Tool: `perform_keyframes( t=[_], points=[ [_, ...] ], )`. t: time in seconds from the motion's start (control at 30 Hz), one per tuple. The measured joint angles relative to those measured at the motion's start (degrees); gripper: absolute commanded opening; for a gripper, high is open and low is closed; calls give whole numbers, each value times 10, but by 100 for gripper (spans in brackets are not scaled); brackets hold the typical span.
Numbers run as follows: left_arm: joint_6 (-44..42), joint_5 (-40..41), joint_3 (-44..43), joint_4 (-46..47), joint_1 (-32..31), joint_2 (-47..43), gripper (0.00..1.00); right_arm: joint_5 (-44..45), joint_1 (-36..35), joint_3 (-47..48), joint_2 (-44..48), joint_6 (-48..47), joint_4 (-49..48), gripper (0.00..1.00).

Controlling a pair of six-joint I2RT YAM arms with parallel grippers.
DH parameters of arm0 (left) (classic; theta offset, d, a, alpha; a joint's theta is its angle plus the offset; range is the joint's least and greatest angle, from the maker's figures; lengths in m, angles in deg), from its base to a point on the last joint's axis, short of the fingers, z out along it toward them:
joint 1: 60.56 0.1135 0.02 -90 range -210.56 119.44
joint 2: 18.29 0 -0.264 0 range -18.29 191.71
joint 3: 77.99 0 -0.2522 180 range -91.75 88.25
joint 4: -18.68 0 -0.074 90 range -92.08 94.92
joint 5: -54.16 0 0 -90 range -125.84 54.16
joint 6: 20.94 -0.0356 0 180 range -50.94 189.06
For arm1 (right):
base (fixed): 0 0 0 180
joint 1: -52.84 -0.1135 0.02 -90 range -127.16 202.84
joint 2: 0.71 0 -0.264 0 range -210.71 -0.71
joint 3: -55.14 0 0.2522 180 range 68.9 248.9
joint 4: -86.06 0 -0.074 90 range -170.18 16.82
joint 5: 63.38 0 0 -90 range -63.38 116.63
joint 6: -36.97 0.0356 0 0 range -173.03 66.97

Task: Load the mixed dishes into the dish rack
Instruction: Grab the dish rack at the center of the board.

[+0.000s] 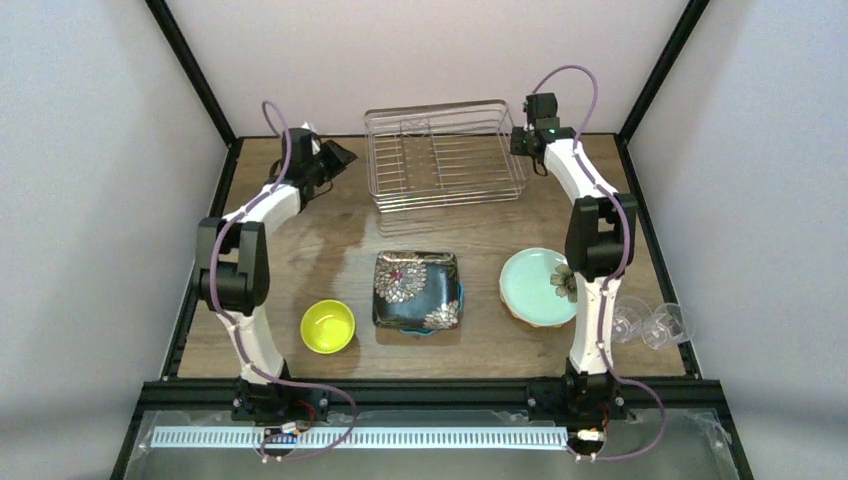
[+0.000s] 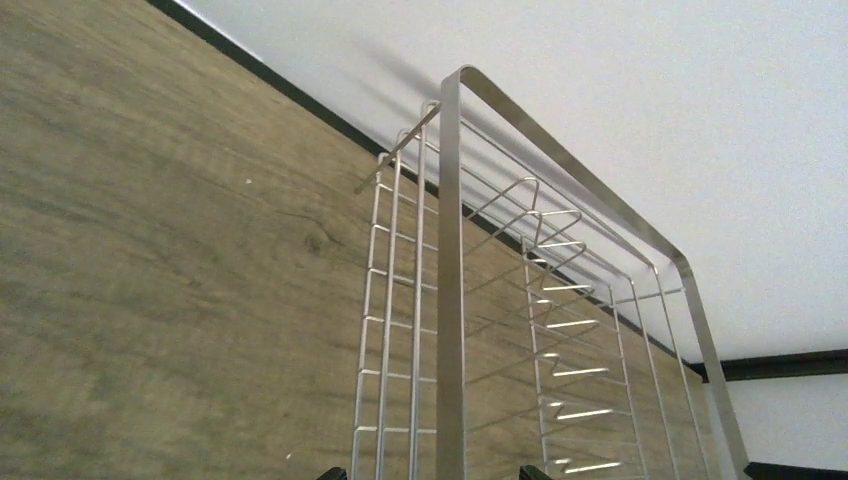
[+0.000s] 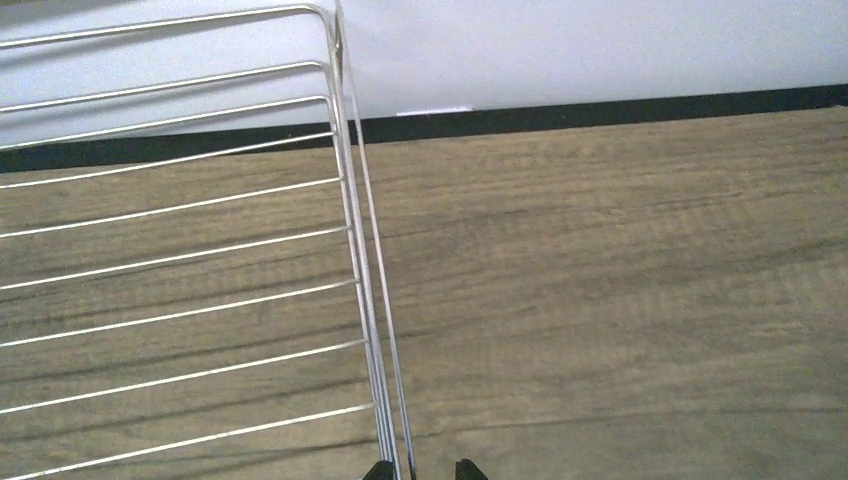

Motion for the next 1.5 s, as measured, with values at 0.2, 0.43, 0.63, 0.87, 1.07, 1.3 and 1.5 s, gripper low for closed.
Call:
perform_keyframes(
  t=[0.2,0.43,0.63,0.87,1.07,1.3,1.5],
  points=[
    [7,-25,-57,6,0,54,100,-10,0,47,-44,-5,6,37],
    [9,-49,-134,2,-1,113,100,-16,0,79,-73,-9,17,37],
    [4,-63,-199,-25,-10,169,100,-21,0,105,-92,-9,30,37],
    [2,-71,-232,-58,-20,209,100,-25,0,137,-114,-10,39,33],
    [2,-76,-261,-70,-23,230,100,-31,0,143,-120,-10,47,32],
    [2,-79,-275,-76,-30,245,92,-36,1,151,-129,-13,57,33],
    [-1,-82,-281,-88,-30,250,69,-47,3,170,-148,-15,72,25]
  ],
)
